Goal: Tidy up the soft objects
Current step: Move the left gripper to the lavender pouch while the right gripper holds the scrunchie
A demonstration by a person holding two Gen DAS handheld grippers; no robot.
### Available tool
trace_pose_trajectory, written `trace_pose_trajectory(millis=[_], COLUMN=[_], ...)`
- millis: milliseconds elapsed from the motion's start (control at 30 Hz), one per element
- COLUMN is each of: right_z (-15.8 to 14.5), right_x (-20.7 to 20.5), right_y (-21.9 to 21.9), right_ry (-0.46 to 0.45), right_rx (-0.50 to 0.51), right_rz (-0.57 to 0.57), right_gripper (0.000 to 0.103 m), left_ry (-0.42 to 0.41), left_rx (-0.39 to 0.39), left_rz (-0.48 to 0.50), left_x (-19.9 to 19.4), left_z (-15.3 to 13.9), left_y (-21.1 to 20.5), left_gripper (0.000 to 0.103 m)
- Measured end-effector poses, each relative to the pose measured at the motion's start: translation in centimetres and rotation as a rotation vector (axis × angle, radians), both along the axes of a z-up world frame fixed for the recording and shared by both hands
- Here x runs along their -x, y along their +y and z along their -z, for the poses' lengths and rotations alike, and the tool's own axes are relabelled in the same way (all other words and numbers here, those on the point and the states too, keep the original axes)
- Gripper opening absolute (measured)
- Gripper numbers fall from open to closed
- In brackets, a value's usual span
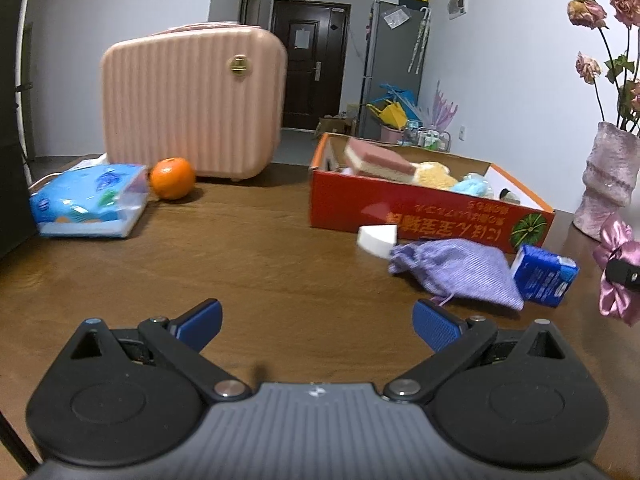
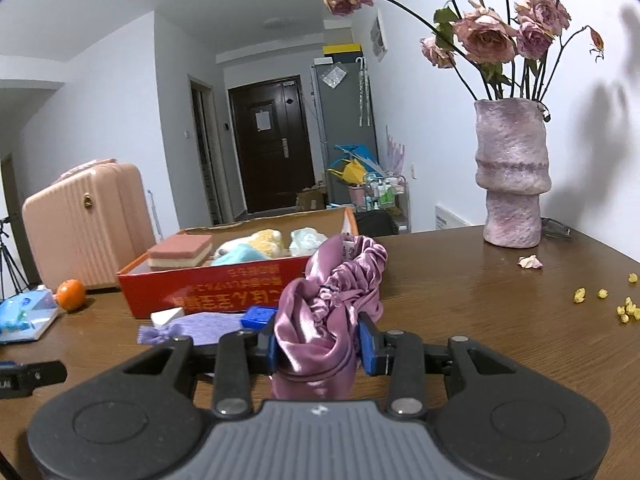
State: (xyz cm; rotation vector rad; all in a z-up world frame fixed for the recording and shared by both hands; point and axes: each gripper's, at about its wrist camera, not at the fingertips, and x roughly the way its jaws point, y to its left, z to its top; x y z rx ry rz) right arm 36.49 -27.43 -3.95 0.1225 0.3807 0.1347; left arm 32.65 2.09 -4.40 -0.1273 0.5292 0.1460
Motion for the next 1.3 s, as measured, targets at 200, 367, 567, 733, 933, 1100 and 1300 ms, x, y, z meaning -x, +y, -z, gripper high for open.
trace_pose_trajectory(millis=[200,367,567,733,933,1100,1300], right_z=[0.3,0.4,0.8,1.1,1.3,1.6,1.7], right_x=[-1.5,-2.9,-4.8,-6.1,-7.2,-7.7,-7.5], right_y=[-1.0,-2.8,-4.3,-4.7,-5.3,-5.0,-4.8], right_ry=[-0.007,-0.017,0.005,0.008,0.025,0.042,0.039], right_rx=[0.021,0.003,-0.01,0.009,0.011,0.021,0.029], right_rz=[0.026,0.061,0.081,0.089,0.093,0.074,0.07], right_gripper=[0.037,0.037,0.037,0.037,0.037,0.038,0.038], left_ry=[-0.014,-0.029,-0.029,0.006,0.047,0.069,0.125], left_rx=[-0.007,-0.015,-0.071,-0.099,-0.155,-0.187,-0.196], left_rz=[0.035,0.091,0.161,0.231,0.293,0.308,0.325], left_x=[-2.9,-5.5,-8.8,-11.4,-13.3,-14.0,-14.7], left_z=[-0.1,-0.2,0.3,0.9,2.0,2.7,3.6], left_y=[-3.4,-6.3,-8.8,-10.2,-11.4,-12.0,-12.1], left_gripper=[0.103,0.103,0.103,0.103,0.103,0.103,0.103])
